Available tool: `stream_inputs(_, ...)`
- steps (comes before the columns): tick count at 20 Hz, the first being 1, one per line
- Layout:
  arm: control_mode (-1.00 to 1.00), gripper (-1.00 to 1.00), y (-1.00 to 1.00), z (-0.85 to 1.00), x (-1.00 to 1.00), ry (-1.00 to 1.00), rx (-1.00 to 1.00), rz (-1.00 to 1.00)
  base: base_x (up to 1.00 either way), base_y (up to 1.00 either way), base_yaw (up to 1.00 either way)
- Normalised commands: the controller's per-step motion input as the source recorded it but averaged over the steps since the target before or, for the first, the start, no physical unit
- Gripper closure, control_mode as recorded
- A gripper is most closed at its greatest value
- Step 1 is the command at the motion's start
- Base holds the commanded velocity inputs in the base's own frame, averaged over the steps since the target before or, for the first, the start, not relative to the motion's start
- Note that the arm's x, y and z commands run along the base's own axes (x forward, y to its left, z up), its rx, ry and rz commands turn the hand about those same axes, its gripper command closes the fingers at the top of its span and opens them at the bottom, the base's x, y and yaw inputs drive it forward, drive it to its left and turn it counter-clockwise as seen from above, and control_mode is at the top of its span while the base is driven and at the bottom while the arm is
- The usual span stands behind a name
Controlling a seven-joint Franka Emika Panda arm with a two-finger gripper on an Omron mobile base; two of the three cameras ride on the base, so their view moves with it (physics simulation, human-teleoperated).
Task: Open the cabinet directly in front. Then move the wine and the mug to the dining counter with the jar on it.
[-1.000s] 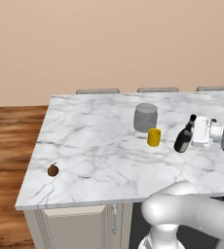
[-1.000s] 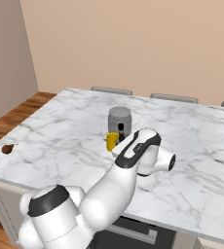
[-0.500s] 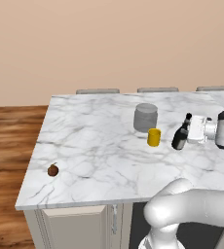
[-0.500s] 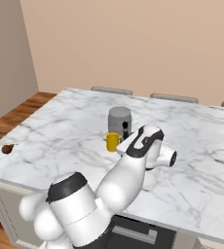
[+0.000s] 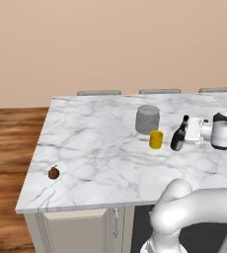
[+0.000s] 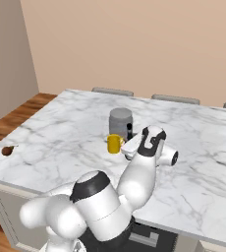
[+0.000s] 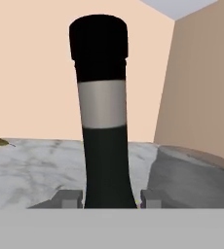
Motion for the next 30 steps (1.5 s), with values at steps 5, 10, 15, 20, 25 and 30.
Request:
stream_inputs(5, -1.00, 1.00, -0.06, -0.27, 0.46, 0.00, 0.00, 0.00, 0.00, 0.00, 0.00)
stream_inputs(10, -1.00, 1.00, -0.18, -0.28, 0.44, 0.00, 0.00, 0.00, 0.00, 0.00, 0.00)
stream_inputs(15, -1.00, 1.00, -0.14, -0.30, 0.33, 0.00, 0.00, 0.00, 0.00, 0.00, 0.00)
stream_inputs(20, -1.00, 1.00, 0.00, -0.41, 0.08, 0.00, 0.00, 0.00, 0.00, 0.00, 0.00)
stream_inputs(25, -1.00, 1.00, 0.05, -0.45, 0.00, -0.06, 0.00, 0.00, 0.00, 0.00, 0.00)
stream_inputs(30, -1.00, 1.00, 0.17, -0.48, 0.00, -0.13, 0.00, 0.00, 0.00, 0.00, 0.00)
